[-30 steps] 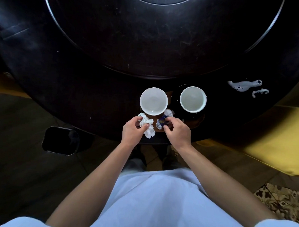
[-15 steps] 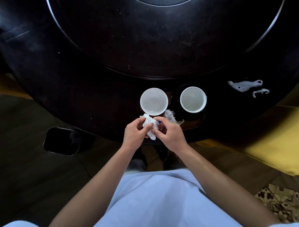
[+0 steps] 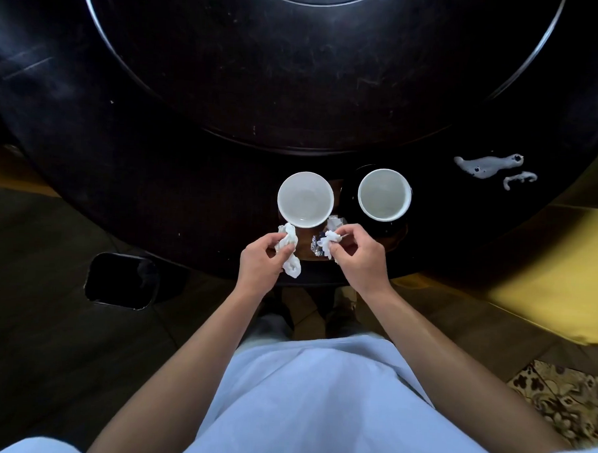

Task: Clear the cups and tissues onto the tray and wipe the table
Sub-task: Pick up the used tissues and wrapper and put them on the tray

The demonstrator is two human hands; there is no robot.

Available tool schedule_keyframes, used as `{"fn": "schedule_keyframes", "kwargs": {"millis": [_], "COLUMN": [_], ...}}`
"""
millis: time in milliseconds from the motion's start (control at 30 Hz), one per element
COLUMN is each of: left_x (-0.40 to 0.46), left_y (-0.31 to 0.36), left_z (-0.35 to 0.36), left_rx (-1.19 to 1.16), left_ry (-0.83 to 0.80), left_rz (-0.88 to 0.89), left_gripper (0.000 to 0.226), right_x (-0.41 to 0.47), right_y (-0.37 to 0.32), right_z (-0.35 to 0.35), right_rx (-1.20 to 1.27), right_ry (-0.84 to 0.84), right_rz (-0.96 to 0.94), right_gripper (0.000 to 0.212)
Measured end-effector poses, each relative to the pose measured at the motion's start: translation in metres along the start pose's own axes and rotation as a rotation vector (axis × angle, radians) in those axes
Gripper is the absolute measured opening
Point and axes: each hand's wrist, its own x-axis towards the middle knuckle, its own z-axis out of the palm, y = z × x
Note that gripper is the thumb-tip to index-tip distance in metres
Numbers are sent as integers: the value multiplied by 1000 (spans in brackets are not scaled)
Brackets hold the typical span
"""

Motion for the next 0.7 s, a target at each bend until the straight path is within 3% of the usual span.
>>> {"fn": "schedule_keyframes", "kwargs": {"millis": [333,500,700], "left_x": [3,0,-1], "left_y": [4,8,24], "left_z": [-13,-18,-28], "left_rx": [25,2,-83], "left_ry": [48,49,12], "left_rz": [27,43,55], "left_gripper": [26,21,34], "right_x": [9,8,0], "right_y": [-14,-11,-18], "right_z": [36,46,26], "right_rx": [-254,-365,-277], "right_ry": [8,32,99], "right_rz": [0,-54,-54], "right_gripper": [11,20,27]}}
